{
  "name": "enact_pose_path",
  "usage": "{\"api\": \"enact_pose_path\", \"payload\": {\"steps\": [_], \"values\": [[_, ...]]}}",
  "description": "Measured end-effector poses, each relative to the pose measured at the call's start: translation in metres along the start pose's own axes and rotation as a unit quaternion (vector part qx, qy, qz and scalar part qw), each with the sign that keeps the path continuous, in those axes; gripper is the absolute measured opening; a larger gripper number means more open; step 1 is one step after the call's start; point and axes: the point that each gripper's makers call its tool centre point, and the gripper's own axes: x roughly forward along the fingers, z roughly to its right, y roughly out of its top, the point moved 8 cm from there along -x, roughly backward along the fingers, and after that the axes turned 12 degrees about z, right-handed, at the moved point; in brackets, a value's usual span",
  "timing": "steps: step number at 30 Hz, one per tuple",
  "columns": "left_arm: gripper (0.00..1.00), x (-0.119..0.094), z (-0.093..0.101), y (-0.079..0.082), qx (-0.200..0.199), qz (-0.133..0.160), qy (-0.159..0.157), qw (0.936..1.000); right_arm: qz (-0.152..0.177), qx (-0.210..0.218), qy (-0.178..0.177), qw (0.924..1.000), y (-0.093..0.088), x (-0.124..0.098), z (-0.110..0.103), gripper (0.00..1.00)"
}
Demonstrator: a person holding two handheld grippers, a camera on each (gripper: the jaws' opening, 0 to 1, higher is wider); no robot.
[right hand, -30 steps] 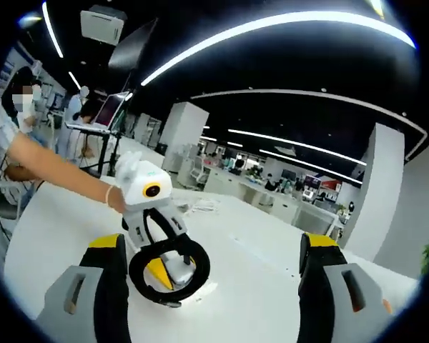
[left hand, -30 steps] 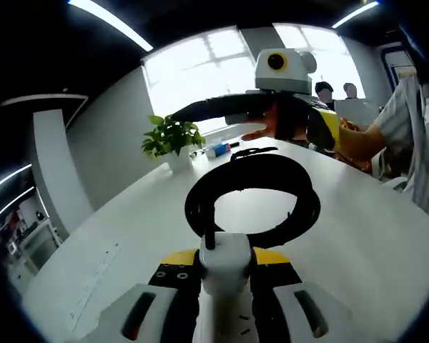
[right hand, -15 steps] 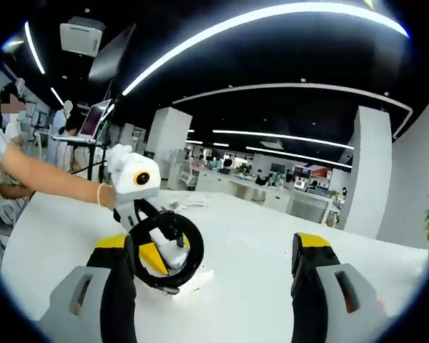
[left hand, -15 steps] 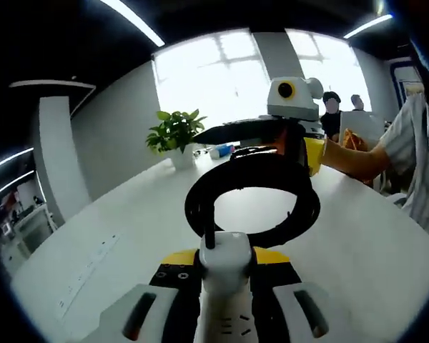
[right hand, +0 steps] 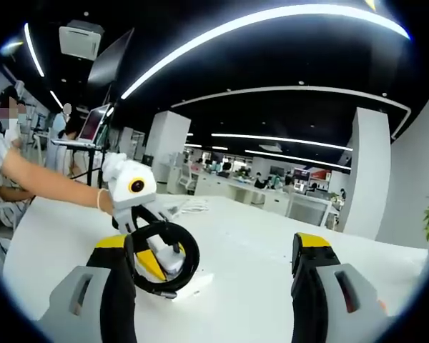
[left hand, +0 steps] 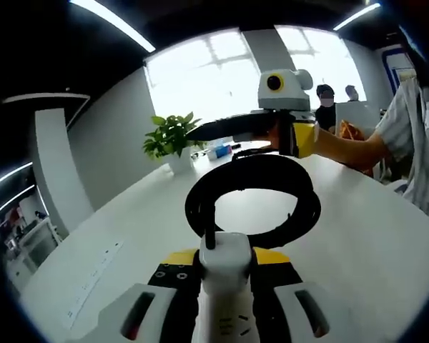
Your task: Straighten the power strip on the desk, plug the charger into it
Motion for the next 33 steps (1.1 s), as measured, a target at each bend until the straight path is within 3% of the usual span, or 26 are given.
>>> {"api": "enact_pose_path", "payload": {"steps": [4, 7, 18, 33], "values": [[0.28, 0.002, 0.003, -0.003, -0.022, 0.006, 0.001, 0.9997, 0.001, 0.003, 0.003, 1.0, 0.001, -0.001, -0.001, 0.91], [0.36, 0.002, 0.0, -0.003, -0.031, 0.019, 0.019, 0.9991, -0.001, 0.003, 0.003, 1.0, 0.0, -0.002, -0.001, 0.91], [0.47, -0.004, -0.005, 0.003, -0.044, 0.039, 0.044, 0.9973, 0.002, 0.013, -0.001, 0.9999, -0.001, -0.001, -0.001, 0.91], [0.76, -0.017, -0.006, 0.001, -0.043, 0.056, 0.075, 0.9947, 0.0, 0.013, 0.016, 0.9998, -0.002, 0.001, -0.008, 0.94]]}}
